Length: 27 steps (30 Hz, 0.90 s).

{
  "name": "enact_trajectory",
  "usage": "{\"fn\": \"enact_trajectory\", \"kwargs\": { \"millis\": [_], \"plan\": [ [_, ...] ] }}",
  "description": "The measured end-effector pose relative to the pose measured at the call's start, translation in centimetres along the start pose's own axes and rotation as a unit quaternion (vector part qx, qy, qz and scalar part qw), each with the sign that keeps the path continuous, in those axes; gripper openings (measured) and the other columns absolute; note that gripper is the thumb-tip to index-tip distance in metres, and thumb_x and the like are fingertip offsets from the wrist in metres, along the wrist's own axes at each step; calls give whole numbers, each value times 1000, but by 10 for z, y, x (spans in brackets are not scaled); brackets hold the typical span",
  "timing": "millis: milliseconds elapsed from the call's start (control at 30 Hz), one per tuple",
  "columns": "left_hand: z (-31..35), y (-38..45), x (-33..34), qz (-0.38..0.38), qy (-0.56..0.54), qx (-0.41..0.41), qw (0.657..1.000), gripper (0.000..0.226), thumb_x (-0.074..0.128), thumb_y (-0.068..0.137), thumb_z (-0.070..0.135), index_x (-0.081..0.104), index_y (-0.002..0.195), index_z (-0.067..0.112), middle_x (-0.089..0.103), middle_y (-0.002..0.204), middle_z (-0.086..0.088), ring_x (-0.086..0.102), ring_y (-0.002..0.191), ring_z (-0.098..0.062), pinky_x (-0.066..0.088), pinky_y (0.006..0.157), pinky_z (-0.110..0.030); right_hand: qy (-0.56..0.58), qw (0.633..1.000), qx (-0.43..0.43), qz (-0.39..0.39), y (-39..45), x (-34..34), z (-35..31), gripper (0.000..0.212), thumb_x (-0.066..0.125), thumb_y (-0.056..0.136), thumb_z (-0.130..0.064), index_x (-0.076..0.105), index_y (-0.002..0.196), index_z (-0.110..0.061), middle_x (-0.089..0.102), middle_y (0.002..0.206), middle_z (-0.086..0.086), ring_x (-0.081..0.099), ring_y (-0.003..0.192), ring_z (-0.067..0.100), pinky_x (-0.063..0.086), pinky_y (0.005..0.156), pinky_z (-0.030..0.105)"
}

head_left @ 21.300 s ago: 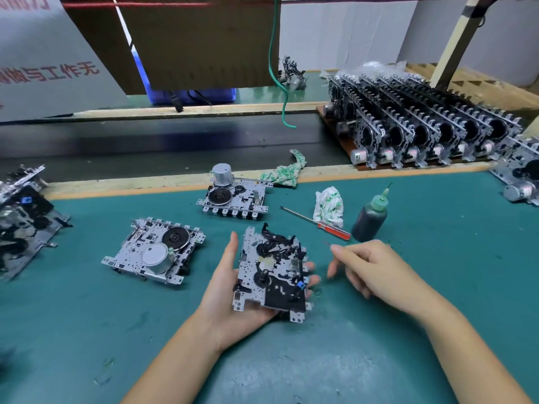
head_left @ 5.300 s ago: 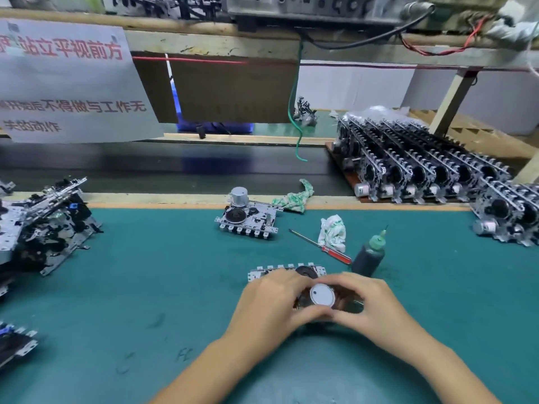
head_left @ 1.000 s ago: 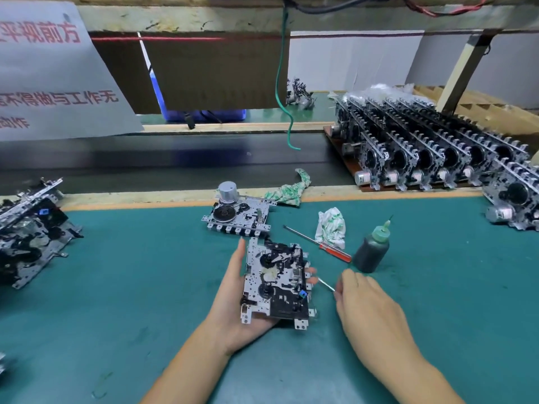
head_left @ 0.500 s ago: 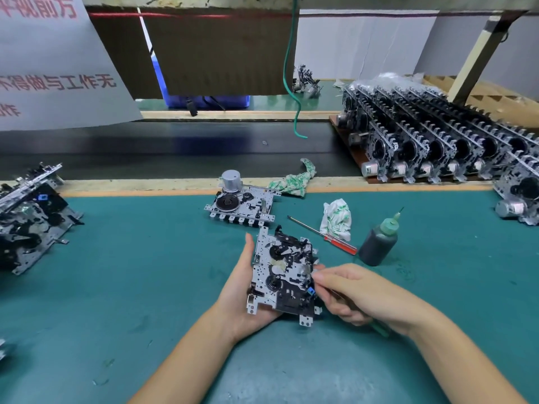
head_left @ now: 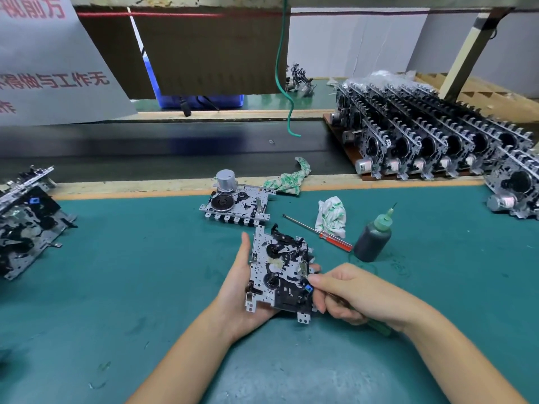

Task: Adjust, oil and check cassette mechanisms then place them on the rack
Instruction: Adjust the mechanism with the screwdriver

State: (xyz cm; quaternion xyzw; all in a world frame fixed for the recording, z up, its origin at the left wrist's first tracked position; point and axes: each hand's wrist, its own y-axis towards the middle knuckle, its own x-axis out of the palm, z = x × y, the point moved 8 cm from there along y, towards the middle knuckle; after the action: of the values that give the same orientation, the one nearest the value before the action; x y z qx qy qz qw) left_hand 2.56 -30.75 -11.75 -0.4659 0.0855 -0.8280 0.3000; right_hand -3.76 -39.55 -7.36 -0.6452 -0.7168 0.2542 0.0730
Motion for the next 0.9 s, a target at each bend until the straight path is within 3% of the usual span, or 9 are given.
{"fn": "enact_trajectory", "kwargs": {
  "millis": [133,267,400,667,900],
  "plan": [
    [1,-1,-1,20,12,2,1000,89,27,84,75,65,117,1,61,123,-25,63,108,-34,48,90,-42,-13,1000,-11,5,1,-1,0,52,38,101,-31,55,54,-15,40,34,-2,26,31,10,25,38,18],
    [2,-2,-2,37,17,5,999,82,28,87,70,71,107,3,64,117,-23,67,102,-31,54,80,-36,-20,1000,-2,-4,2,-1,3,58,38,101,-36,51,47,-20,40,33,-3,27,29,8,24,35,15],
    [3,-4,-1,45,17,10,999,79,30,87,68,74,103,4,65,116,-24,67,100,-32,50,84,-40,-17,1000,-1,-17,3,0,5,56,38,100,-37,50,48,-21,42,34,-4,32,30,8,24,34,16],
    [4,-5,-1,81,11,21,996,75,33,89,66,76,95,5,68,111,-21,69,96,-31,49,81,-40,-12,1000,4,-4,7,-3,6,70,41,100,-37,46,32,-20,26,27,-3,19,28,9,20,34,15],
    [5,-7,1,95,6,26,995,73,36,90,64,76,92,3,69,109,-21,70,93,-31,49,80,-41,-9,999,30,-42,7,-1,12,63,41,98,-43,38,39,-22,23,32,-3,16,28,8,15,35,13]
  ]
}}
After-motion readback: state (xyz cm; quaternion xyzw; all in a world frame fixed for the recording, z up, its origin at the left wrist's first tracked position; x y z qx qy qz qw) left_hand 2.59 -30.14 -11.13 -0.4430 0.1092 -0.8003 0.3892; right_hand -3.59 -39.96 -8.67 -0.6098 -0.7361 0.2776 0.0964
